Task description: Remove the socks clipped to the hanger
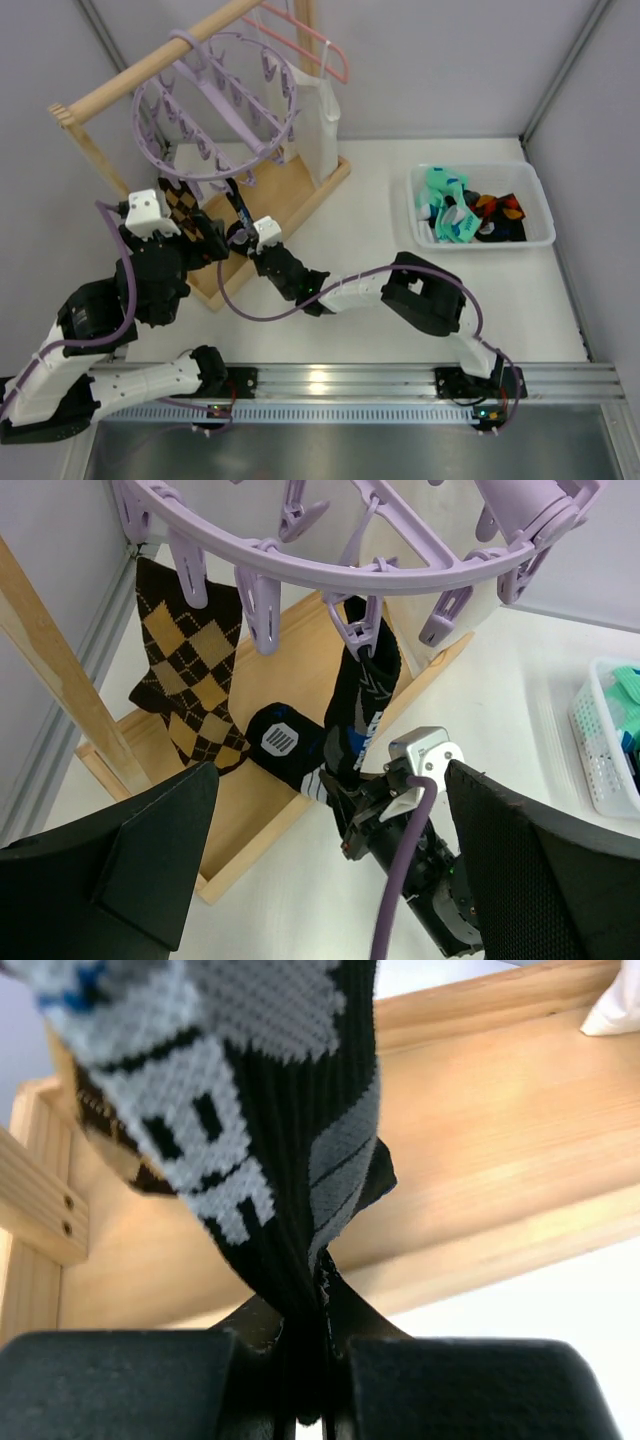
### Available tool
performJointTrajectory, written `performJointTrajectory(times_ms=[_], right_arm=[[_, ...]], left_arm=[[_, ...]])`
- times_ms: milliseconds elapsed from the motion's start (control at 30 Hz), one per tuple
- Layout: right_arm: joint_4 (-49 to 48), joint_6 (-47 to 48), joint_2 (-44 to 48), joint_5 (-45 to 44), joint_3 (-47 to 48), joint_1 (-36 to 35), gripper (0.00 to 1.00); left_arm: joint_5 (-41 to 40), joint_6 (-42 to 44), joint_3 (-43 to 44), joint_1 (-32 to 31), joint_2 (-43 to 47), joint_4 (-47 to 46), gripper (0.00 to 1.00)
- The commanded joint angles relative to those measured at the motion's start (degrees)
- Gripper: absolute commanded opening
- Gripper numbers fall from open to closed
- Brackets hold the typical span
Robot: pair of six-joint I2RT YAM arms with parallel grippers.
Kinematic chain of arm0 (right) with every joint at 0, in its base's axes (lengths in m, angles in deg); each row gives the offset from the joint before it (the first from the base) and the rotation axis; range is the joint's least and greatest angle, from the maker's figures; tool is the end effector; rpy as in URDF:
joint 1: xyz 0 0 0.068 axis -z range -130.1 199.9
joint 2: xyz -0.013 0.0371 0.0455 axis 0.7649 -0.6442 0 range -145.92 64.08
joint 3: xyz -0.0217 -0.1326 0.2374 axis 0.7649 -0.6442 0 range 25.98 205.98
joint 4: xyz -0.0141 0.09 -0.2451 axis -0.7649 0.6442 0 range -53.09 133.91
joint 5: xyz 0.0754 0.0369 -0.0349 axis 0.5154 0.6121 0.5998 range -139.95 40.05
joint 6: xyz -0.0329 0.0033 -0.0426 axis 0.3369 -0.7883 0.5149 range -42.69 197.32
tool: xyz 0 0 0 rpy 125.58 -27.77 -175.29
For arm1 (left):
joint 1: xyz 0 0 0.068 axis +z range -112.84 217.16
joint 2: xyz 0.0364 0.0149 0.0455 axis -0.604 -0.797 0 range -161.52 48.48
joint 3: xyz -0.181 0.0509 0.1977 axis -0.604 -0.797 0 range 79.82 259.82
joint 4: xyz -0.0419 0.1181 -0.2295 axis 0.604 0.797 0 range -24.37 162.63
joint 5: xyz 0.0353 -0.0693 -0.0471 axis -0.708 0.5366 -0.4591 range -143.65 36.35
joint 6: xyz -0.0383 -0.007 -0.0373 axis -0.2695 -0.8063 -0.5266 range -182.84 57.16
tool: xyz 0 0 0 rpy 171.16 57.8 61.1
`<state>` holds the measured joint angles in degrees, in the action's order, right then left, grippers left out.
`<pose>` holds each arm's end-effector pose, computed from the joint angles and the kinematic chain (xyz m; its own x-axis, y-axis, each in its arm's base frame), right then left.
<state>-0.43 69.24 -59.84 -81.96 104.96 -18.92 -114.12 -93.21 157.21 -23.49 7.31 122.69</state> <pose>0.1935 0.4467 0.1882 -0.1317 -0.0102 -0.9912 -0.5881 0.8057 0.0699 0.0609 -0.0450 0.4480 -0.1659 -0.2129 -0.9629 -0.0614 0.9767 -0.2054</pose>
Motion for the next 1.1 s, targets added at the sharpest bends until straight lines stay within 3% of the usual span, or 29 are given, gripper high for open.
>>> performJointTrajectory(times_ms=[0, 267, 500, 767, 1067], right_arm=[[-6.2, 2.1, 9.2, 2.2, -3.9, 0.3, 0.0], [-1.3, 2.7, 26.8, 9.5, -20.3, 0.3, 0.0], [5.3, -0.6, 35.8, 16.6, -29.7, 0.2, 0.0], [10.5, -6.0, 40.4, 23.7, -31.1, 0.3, 0.0], [10.3, -7.8, 42.6, 28.0, -32.0, 1.8, 0.0]], left_arm=[[-0.3, 0.4, 3.2, -0.1, -0.9, -0.7, 0.98], [3.2, -1.7, 9.6, -0.1, -8.4, -0.9, 0.99], [1.5, -10.7, 16.3, -0.1, -17.6, -0.9, 0.99], [-3.8, -17.3, 15.9, 0.0, -22.6, -1.0, 0.98], [-7.5, -16.5, 14.4, 0.1, -24.6, -2.4, 0.97]])
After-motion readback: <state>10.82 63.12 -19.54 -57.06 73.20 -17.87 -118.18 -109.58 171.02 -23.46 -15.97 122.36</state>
